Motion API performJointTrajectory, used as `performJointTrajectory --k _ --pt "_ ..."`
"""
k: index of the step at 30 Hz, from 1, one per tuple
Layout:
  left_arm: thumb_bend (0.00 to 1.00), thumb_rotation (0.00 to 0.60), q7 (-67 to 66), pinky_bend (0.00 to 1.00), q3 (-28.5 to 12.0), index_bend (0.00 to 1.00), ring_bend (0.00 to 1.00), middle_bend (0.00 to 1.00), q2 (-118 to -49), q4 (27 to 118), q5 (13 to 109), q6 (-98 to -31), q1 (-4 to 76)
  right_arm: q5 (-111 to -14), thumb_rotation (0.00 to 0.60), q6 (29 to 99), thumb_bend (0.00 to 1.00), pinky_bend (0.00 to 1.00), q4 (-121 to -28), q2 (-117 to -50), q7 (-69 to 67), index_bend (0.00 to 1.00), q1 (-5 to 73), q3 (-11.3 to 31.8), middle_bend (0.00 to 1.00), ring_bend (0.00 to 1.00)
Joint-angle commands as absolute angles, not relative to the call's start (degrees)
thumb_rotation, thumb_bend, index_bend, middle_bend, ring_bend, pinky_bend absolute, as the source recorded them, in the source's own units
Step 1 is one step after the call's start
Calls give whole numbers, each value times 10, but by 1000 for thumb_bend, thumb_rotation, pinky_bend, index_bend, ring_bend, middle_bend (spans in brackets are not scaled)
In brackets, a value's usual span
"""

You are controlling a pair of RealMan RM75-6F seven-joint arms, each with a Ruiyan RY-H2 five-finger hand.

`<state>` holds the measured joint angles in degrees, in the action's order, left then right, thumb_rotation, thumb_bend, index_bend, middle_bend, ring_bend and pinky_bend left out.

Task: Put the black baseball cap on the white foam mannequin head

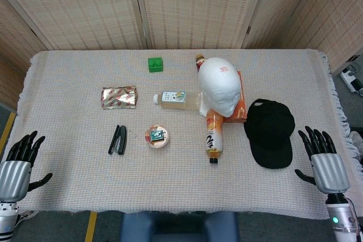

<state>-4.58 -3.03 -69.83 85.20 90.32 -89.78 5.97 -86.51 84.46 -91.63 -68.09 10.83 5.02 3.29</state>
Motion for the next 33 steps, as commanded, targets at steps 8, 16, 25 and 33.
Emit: performJointTrajectory --k 8,16,25,33 --pt "157 600 -29 171 -33 109 0 32 -693 858 896 -894 62 -858 600 841 0 176 -902 -711 124 15 56 38 45 27" --pt "154 600 23 174 -40 109 0 23 -677 864 880 -882 65 -914 600 891 12 355 -745 -806 73 450 47 17 250 110" --pt "154 600 70 174 -33 109 0 22 -660 870 888 -873 67 -950 600 979 115 225 -502 -942 -8 446 9 -4 171 8" --pt "154 600 93 174 -27 108 0 22 -651 873 900 -873 69 -943 600 987 143 101 -356 -1023 -33 443 -3 -4 156 0"
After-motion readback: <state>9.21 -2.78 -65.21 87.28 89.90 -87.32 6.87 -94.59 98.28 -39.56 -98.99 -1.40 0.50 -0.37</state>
